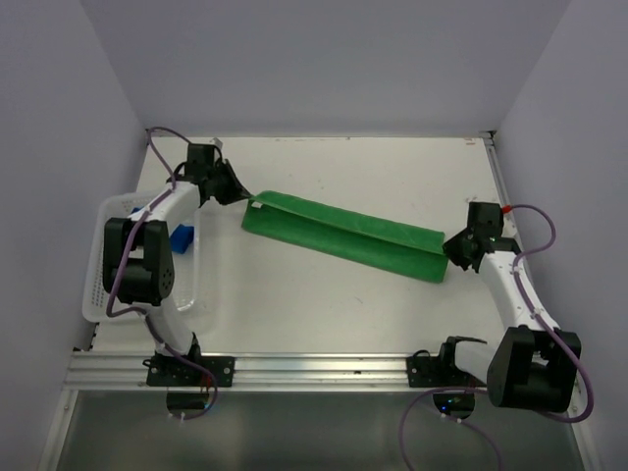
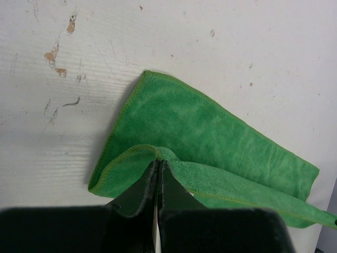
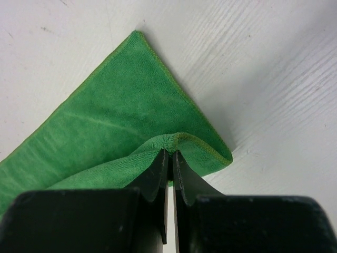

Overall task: Roll the towels
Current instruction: Fold the towel

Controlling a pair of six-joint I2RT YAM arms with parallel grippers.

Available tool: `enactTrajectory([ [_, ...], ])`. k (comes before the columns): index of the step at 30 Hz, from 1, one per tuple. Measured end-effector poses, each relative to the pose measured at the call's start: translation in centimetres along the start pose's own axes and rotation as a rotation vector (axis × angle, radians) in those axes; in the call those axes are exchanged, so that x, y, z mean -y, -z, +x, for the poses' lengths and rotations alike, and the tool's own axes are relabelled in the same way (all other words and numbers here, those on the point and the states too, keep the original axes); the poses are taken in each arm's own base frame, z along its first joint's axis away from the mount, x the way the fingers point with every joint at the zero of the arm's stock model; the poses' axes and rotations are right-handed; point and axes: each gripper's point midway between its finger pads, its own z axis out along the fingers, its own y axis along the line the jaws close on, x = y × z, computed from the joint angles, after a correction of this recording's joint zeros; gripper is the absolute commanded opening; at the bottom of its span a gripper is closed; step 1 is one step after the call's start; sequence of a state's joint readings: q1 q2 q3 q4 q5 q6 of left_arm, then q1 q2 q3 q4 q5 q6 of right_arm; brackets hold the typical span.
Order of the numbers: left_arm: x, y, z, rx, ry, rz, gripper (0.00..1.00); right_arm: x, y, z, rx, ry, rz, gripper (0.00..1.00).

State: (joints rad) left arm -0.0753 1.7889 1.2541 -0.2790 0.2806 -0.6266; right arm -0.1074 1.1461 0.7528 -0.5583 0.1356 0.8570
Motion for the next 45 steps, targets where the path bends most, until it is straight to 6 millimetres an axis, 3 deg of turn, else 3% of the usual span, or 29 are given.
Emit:
enactTrajectory([
  [12, 0.5, -1.6, -0.2, -0.016, -0.013, -0.004, 0.0, 0.0, -2.2, 0.6, -0.044, 0.002, 0.026, 0.0],
  [21, -0.7, -3.2, 0.4, -0.041, -0.005, -0.053, 0.0, -0.3, -3.2, 0.5, -0.052, 0.001, 0.033, 0.0],
  [29, -0.7, -4.3, -0.3, -0.04, -0.005, -0.061, 0.0, 0.0, -4.3, 0.5, -0.066, -0.008, 0.056, 0.0],
  [45, 0.3, -5.4, -1.8, -0.028, -0.014, -0.053, 0.0, -2.1, -5.0, -1.6, -0.044, -0.026, 0.034, 0.0],
])
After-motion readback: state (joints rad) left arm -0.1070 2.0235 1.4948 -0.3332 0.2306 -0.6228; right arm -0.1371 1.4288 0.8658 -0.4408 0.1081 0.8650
